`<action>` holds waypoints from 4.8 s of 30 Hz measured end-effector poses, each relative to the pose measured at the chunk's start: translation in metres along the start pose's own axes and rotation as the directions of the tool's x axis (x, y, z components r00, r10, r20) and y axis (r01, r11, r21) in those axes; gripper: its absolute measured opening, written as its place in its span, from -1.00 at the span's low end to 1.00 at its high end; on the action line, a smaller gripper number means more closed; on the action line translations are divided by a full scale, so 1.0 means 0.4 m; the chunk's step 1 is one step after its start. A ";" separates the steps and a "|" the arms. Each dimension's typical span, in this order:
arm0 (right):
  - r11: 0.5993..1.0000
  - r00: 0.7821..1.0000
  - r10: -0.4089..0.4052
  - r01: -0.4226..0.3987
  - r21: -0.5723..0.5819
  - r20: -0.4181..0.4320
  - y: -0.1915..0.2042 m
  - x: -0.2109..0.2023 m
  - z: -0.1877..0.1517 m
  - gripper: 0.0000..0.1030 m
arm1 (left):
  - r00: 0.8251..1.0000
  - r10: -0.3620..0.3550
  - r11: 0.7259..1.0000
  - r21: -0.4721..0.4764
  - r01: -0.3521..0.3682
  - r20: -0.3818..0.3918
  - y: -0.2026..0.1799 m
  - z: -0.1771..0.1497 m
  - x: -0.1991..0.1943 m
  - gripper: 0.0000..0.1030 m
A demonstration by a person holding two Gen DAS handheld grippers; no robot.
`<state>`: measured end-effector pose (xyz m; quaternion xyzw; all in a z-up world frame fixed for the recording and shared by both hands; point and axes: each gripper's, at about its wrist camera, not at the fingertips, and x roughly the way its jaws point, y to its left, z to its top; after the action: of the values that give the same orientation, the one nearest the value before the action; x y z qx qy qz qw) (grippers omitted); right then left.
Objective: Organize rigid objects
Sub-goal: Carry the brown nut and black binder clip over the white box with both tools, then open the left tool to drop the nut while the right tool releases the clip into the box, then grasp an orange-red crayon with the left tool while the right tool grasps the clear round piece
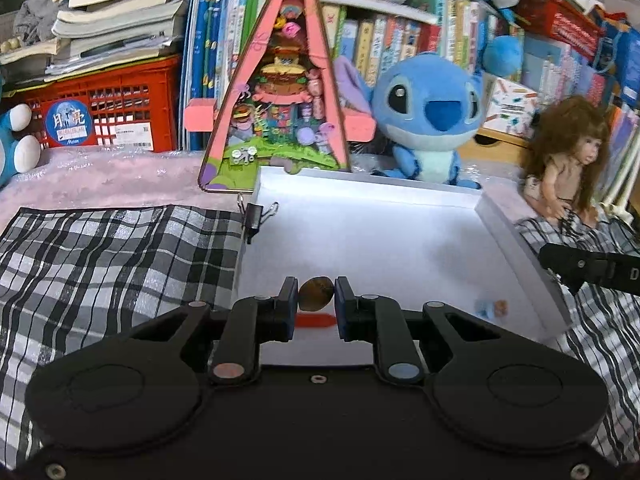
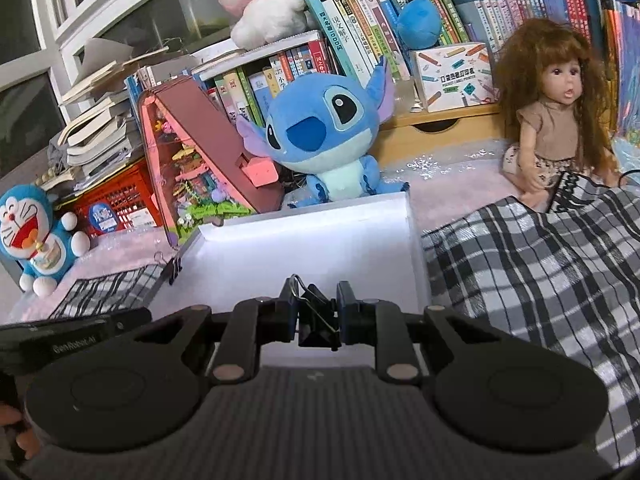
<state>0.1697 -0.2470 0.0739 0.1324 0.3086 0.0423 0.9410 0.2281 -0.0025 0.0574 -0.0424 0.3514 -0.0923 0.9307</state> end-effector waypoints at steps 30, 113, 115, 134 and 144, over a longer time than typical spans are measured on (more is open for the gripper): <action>0.994 0.989 -0.100 0.104 0.028 -0.110 -0.018 0.240 -0.022 -0.54 | 0.997 0.050 0.999 0.000 -0.050 -0.057 -0.004 0.006 0.172 -0.64; 0.969 0.989 -0.052 0.083 -0.234 0.139 0.034 -0.288 -0.368 1.00 | 0.977 0.047 0.990 0.118 -0.073 0.207 -0.082 -0.465 -0.347 0.79; 0.971 0.989 -0.060 0.090 -0.223 0.138 0.028 -0.289 -0.371 1.00 | 0.977 0.044 0.991 0.117 -0.070 0.208 -0.078 -0.468 -0.350 0.79; 0.974 0.984 -0.085 0.115 -0.195 0.154 -0.038 -0.306 -0.400 0.93 | 0.971 0.075 0.992 0.082 -0.096 0.225 -0.023 -0.457 -0.351 -0.05; 0.951 0.981 -0.083 0.131 -0.279 0.176 -0.053 -0.298 -0.399 0.73 | 0.972 0.124 0.985 0.094 -0.145 0.199 0.009 -0.435 -0.306 -0.12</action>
<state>-0.0211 -0.2511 0.0123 -0.0209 0.2281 0.0247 0.9731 0.0232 0.0231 0.0054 0.0232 0.2566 -0.0434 0.9653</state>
